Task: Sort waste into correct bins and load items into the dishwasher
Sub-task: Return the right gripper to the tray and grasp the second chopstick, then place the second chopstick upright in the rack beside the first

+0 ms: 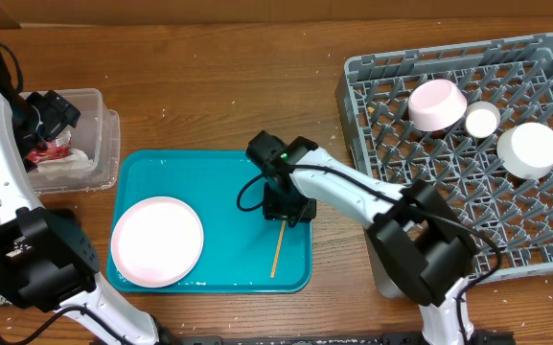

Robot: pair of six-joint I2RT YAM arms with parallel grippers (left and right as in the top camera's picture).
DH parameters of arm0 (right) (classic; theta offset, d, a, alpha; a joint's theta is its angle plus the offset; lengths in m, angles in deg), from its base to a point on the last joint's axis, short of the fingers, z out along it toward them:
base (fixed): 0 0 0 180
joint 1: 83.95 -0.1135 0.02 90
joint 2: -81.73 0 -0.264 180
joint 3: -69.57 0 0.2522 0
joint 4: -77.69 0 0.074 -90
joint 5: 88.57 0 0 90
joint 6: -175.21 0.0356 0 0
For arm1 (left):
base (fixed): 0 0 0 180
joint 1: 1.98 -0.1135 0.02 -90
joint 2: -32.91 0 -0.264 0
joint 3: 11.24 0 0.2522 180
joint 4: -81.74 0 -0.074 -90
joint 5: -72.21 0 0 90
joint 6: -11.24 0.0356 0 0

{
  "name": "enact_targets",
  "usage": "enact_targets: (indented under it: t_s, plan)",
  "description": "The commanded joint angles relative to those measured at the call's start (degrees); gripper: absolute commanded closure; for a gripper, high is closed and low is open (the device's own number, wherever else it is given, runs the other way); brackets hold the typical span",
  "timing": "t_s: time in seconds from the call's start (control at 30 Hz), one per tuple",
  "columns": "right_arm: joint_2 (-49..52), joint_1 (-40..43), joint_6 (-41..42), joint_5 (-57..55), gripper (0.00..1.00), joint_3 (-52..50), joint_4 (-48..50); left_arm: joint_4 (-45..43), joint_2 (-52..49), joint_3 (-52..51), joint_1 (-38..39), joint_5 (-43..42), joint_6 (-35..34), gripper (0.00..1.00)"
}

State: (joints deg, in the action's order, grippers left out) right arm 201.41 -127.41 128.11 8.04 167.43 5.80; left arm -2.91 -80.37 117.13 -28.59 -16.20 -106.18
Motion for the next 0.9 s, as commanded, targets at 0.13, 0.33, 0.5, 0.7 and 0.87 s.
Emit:
enact_targets:
  t_s: [0.13, 0.33, 0.5, 0.7, 0.87]
  plan:
    - [2.82, -0.09, 0.61, -2.12, 0.76, -0.35, 0.85, 0.00, 0.13, -0.09, 0.39, 0.33, -0.02, 0.00]
    - [2.45, 1.03, -0.90, -1.44, 0.96, 7.67, -7.58, 0.00, 0.13, -0.09, 0.39, 0.33, -0.02, 0.00]
    - [1.14, 4.37, -6.25, -2.82, 0.96, 20.96, -17.31, 0.00, 0.13, -0.09, 0.39, 0.33, -0.02, 0.00]
    - [0.44, 15.52, -24.70, -4.22, 0.96, 43.95, -28.94, 0.00, 0.13, -0.09, 0.39, 0.33, -0.02, 0.00]
    - [0.44, 26.21, -40.61, -4.17, 0.96, 52.48, -30.71, 0.00, 0.13, -0.09, 0.39, 0.33, -0.02, 0.00]
